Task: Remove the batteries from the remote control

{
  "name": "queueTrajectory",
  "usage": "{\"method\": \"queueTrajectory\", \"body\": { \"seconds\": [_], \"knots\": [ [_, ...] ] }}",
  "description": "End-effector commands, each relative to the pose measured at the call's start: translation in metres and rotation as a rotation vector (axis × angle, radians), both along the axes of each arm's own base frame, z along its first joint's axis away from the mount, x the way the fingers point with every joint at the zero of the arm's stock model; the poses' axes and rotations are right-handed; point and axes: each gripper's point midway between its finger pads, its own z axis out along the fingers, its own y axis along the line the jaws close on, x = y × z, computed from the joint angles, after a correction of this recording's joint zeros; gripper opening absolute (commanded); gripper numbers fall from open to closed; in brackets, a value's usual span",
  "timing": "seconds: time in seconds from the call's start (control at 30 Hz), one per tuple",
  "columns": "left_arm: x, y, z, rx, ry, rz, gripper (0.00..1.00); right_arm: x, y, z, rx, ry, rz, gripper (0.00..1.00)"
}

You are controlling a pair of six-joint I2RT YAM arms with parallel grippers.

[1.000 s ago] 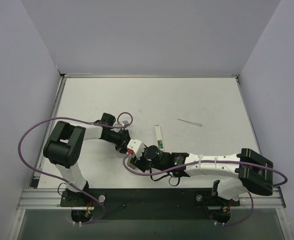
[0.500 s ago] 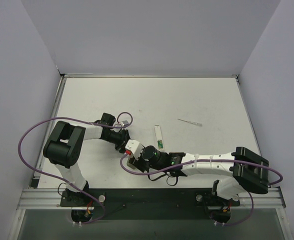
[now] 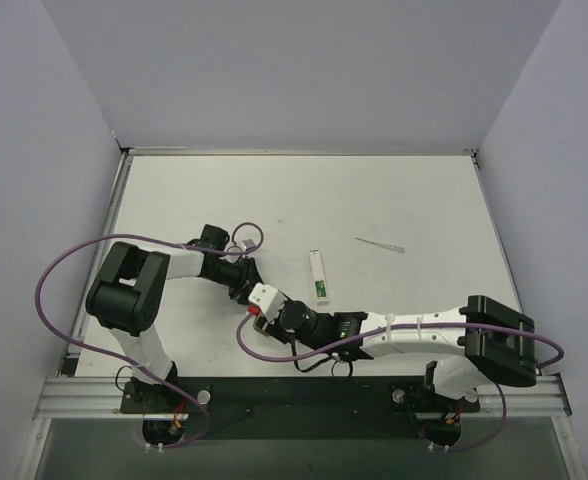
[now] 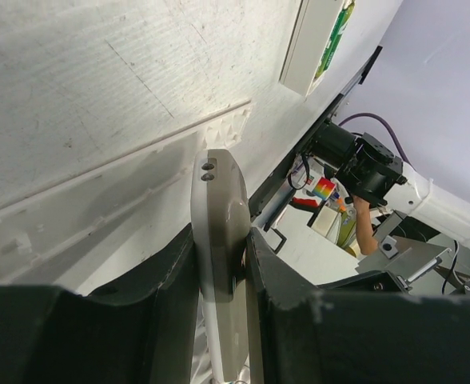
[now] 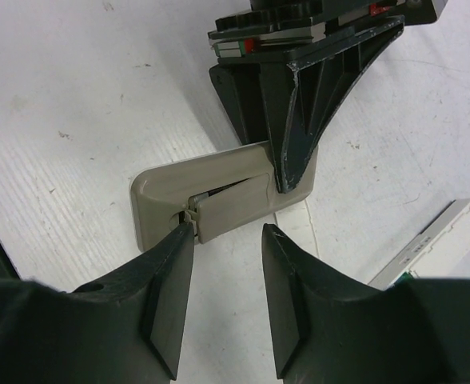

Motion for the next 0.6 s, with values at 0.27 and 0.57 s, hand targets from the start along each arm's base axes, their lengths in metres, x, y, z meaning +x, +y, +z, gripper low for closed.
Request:
{"method": "queueTrajectory", "body": {
  "seconds": [0.27, 0.57],
  "knots": [
    [0.012, 0.009, 0.003, 0.09, -0.042, 0.016, 0.0, 0.027, -0.051, -0.006, 0.025, -0.063, -0.26, 0.35],
    [0.032, 0.025, 0.007, 0.253, -0.152, 0.053, 0.0, 0.029, -0.072, -0.016, 0.065, -0.022, -0.355, 0.35]
  ]
}}
